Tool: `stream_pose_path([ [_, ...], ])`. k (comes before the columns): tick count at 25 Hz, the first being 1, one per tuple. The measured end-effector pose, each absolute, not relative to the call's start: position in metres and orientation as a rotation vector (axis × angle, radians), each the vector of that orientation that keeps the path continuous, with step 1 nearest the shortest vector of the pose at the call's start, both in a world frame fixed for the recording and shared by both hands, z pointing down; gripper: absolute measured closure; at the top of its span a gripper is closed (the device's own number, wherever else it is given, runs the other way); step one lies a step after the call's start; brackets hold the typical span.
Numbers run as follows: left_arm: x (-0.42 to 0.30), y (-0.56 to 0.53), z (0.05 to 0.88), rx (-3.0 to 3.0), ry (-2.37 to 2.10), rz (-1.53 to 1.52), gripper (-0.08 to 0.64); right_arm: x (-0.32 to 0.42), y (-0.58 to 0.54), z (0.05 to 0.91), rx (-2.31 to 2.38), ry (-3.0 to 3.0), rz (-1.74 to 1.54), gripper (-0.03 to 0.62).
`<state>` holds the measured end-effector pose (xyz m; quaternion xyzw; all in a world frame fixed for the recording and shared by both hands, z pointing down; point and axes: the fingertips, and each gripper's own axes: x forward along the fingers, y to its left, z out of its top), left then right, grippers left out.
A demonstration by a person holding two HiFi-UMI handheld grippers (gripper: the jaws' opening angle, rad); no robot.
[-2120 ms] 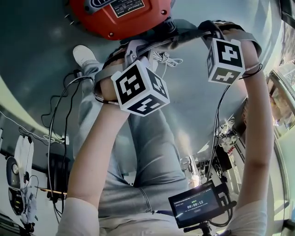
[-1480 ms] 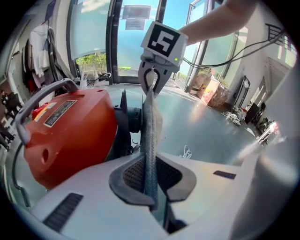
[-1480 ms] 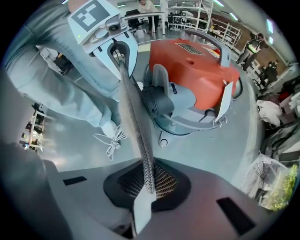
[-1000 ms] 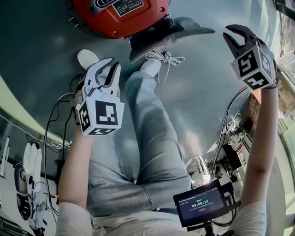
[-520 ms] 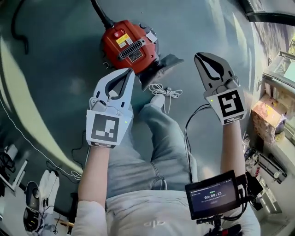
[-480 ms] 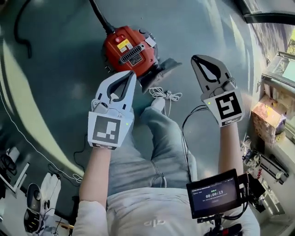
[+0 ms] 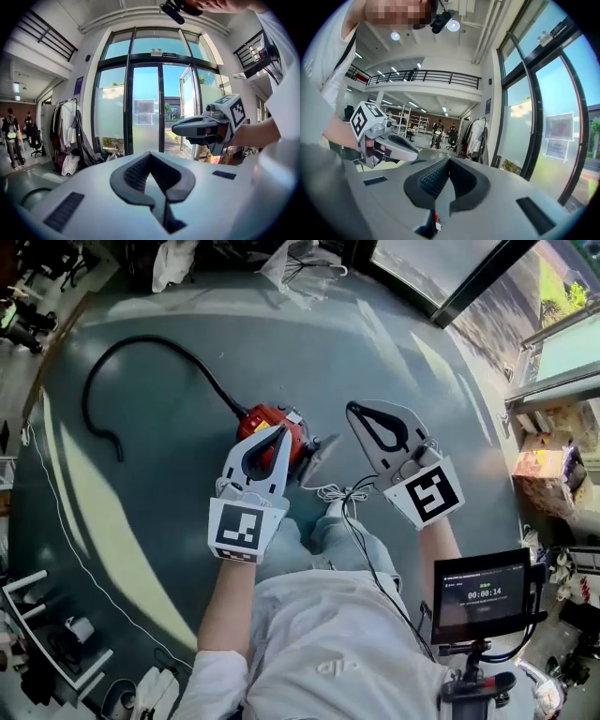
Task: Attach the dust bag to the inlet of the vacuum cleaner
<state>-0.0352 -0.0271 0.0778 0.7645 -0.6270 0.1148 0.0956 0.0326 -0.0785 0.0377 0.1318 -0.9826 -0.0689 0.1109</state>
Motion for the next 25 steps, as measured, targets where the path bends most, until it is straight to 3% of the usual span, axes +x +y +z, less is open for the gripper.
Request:
stream_pose_path([
  [7,-0.009,-0.021,-0.058,2.466,-1.787,0.201,0.555,0.063,-0.037,-0.09,0.579,-2.987,-0.23,0.581],
  [25,-0.003,-0.027,-0.103,2.683,-1.574,0.213,0.555,0.063,-0.022,-0.129,0.877,-2.942,-0.227,0.581],
])
